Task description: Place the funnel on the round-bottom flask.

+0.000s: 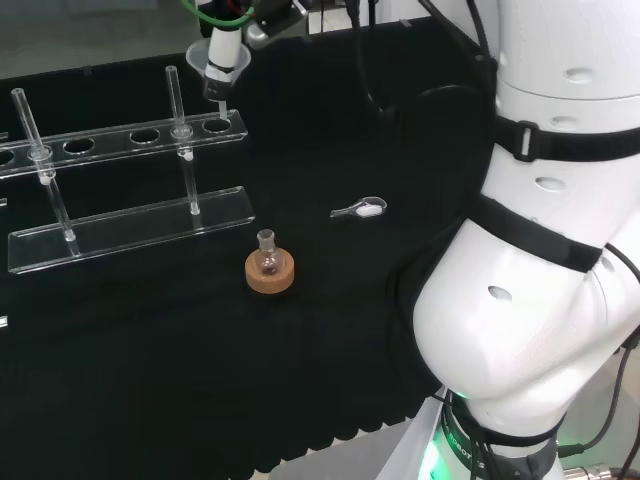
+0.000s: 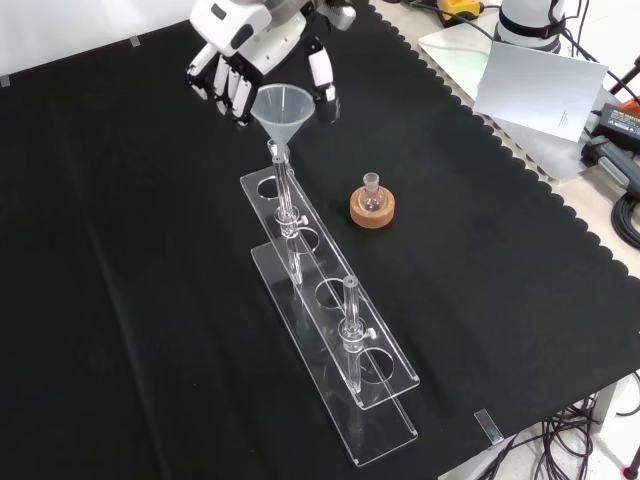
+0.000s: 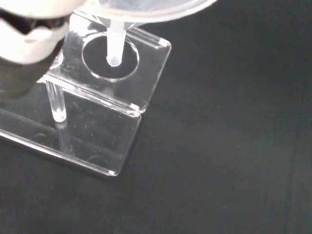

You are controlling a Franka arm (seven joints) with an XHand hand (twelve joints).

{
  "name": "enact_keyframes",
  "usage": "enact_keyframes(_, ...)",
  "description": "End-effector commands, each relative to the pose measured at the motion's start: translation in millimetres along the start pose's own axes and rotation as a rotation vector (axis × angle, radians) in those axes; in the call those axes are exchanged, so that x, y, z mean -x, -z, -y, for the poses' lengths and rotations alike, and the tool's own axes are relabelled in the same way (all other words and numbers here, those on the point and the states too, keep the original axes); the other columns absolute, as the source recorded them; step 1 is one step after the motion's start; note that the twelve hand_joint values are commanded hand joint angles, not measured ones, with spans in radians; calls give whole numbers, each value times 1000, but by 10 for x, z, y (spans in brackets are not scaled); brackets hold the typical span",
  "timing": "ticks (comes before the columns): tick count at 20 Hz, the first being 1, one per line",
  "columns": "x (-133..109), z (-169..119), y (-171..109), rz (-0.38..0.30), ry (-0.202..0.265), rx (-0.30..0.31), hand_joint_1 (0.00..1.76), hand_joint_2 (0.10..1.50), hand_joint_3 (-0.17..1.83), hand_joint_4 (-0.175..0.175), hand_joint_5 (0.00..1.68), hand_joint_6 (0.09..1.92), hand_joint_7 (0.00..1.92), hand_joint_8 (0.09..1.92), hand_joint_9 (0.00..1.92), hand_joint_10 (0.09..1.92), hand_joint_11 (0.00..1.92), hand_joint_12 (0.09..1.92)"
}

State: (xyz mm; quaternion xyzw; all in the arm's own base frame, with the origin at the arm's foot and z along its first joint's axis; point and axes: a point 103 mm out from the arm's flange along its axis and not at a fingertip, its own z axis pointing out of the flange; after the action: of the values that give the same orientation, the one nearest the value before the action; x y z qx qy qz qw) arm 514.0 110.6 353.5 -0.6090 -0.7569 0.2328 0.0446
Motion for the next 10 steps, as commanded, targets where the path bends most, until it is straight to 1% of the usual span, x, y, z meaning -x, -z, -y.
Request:
enact_keyframes(1,192,299,-121,-9,-3,5,956,493,641,98,923,656,1191,646,762,411,0,1368)
enact_keyframes(4,213,419,-185,-16,-9,2,958,491,646,98,928,652,1193,645,763,408,0,1366)
enact_keyframes(5,297,484,-254,-27,-15,1,958,491,647,99,930,652,1194,645,764,408,0,1366)
enact_keyframes(6,317,530,-303,-33,-18,-1,959,492,648,99,931,652,1195,646,764,407,0,1365)
enact_keyframes(7,262,555,-323,-31,-18,-7,959,492,648,99,933,652,1197,646,765,407,0,1365)
enact_keyframes(8,311,604,-380,-39,-18,-6,960,492,649,99,934,651,1198,646,765,407,0,1364)
enact_keyframes(10,225,648,-421,-36,-16,-22,961,492,651,100,937,651,1199,646,766,406,0,1363)
